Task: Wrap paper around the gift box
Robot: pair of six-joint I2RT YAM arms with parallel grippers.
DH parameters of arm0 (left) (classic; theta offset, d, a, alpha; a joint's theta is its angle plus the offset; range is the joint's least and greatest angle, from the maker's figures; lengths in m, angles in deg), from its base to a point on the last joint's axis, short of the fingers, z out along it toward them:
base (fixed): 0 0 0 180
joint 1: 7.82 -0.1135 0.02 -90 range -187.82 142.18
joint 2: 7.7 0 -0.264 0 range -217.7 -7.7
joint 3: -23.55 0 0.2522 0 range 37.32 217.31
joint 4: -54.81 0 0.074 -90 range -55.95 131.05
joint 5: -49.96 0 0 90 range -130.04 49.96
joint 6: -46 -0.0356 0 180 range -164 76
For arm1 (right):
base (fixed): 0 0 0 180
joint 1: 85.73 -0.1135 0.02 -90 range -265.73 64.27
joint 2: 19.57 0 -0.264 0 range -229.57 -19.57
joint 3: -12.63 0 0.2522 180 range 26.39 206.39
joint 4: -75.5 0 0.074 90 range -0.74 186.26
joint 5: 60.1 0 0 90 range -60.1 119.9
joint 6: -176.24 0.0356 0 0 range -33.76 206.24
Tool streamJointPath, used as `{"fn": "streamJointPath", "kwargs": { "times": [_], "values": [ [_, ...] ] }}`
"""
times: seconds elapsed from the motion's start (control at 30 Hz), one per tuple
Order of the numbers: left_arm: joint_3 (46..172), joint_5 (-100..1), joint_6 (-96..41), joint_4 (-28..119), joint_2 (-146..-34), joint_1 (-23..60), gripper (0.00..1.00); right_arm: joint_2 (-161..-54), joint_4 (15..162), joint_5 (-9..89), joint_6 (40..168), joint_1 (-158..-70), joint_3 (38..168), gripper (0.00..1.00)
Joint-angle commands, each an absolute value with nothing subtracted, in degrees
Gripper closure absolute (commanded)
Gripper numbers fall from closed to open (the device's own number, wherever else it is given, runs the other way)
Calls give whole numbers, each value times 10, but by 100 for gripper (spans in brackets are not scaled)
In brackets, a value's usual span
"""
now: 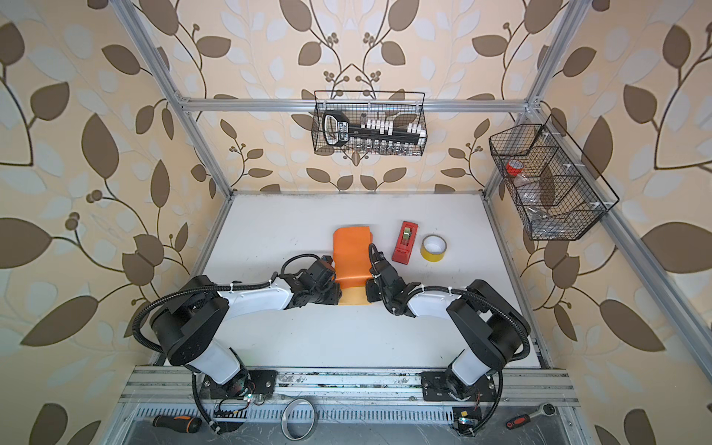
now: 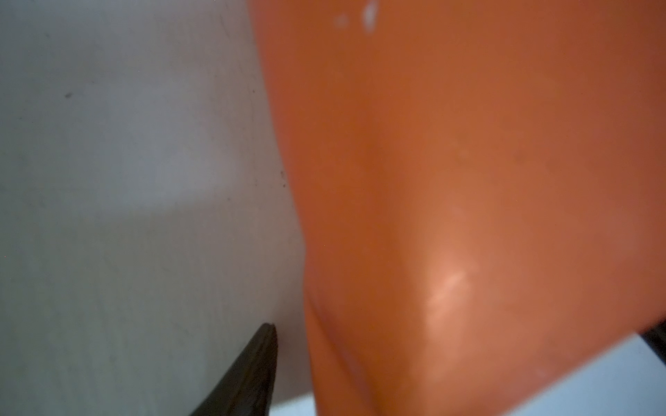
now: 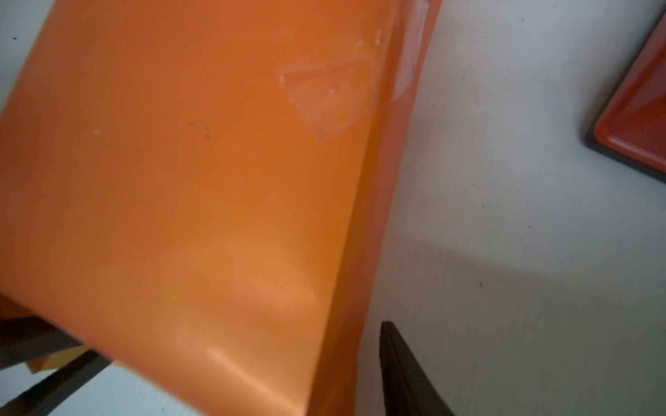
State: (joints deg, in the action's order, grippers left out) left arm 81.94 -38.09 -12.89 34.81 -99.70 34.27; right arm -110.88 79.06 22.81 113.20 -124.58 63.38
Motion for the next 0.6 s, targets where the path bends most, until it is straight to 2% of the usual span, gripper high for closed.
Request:
{"fn": "streamJointPath", "kwargs": {
  "times": [0.0, 0.23, 0.57],
  "values": [
    [845, -362, -140, 334, -990, 347, 44, -1114, 784, 216, 1131, -1243, 637, 63],
    [856, -340, -144, 336, -997, 345, 43, -1112, 789, 212, 1129, -1241, 637, 64],
    [862, -323, -150, 341, -1021, 345, 66, -1118, 803, 194, 1128, -1241, 638, 66]
  ]
}}
